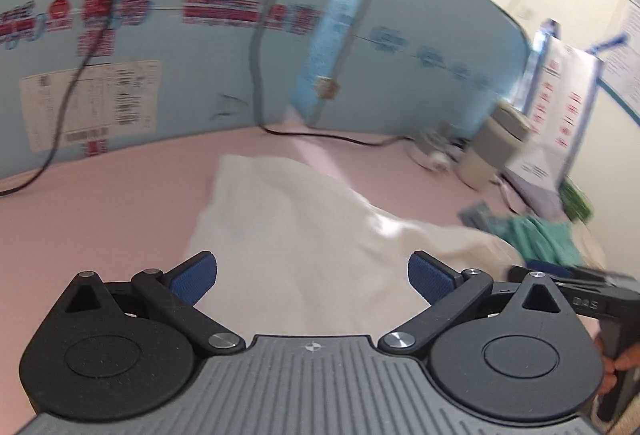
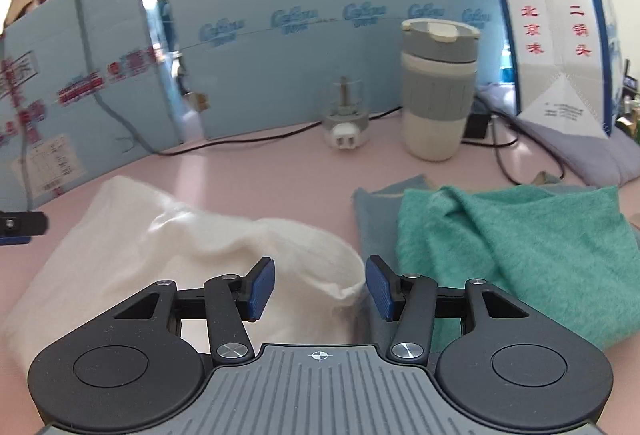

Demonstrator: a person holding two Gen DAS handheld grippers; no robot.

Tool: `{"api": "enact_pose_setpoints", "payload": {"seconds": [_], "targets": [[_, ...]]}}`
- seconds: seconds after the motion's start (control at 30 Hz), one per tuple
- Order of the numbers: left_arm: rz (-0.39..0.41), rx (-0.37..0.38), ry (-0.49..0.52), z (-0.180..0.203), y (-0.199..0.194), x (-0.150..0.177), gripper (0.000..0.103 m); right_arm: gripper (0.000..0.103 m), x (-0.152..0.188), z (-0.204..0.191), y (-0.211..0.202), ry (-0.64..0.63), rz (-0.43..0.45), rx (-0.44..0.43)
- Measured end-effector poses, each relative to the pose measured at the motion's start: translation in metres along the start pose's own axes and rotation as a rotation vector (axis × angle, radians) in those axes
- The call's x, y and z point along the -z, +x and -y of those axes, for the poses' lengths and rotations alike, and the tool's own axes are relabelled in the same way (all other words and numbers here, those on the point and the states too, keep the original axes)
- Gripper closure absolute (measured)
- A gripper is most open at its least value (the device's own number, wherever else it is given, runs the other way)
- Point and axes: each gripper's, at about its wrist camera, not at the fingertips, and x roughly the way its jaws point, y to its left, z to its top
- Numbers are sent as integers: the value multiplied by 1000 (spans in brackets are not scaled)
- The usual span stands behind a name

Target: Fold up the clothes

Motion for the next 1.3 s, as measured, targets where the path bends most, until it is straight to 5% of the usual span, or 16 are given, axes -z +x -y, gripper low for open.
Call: {"api": "enact_pose_setpoints", "payload": {"seconds": [0.2,0.33,0.43,0.63,0.83,1.07,1.3], "targets": [[-106,69,108,22,-1,33,0,52,18,-43,-1,-150,-75,-205],[-158,40,86,18,-7,54,0,52,14,-48,26,-252,-121,-117],[-171,8,87,10,-14,64,0,52,-1,-15,40,-139,-60,59],[-163,1,71,1,-19,69,0,46,-14,6,17,-89,33,136],[-167,-13,57,3,-16,67,0,45,4,-6,-7,-47,-27,7],[-152,-51,63,8,-9,63,0,45,34,-76,-29,-227,-122,-290],[-185,-165,224,12,-3,78,0,43,57,-106,-10,-358,-260,-235]]}}
